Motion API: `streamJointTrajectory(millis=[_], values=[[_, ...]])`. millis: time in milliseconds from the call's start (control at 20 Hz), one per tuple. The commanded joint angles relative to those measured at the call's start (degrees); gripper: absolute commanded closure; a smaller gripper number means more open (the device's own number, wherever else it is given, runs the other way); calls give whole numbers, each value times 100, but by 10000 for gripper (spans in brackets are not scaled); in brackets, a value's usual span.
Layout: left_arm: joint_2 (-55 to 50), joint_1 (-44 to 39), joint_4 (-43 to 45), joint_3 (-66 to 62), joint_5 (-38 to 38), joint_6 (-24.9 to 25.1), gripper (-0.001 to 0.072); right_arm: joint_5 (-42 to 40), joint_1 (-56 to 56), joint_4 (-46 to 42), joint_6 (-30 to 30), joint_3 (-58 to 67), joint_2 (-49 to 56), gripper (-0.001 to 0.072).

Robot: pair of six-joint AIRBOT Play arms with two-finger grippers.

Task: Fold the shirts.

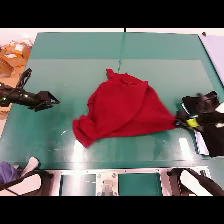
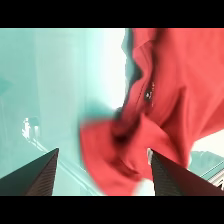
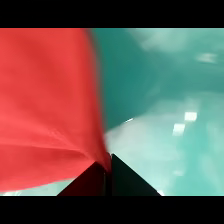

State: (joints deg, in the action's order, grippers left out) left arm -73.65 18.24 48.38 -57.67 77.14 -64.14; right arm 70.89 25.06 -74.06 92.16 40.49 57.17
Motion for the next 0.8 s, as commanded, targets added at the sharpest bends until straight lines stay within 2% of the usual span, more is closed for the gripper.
streamJointTrajectory(millis=[0,150,300,450,750], values=[[-7,-35,-92,-4,-17,15,74,289,697,-848,472,286,-92,697],[-7,-686,-92,195,-155,13,73,197,505,-789,470,181,-76,696],[-7,-1821,-164,608,-669,11,73,199,402,-758,470,181,-74,696],[-7,-2815,-234,916,-868,9,73,199,391,-737,470,181,-74,697],[-7,-3591,-114,1574,-804,7,74,114,391,-415,315,181,-74,696]])
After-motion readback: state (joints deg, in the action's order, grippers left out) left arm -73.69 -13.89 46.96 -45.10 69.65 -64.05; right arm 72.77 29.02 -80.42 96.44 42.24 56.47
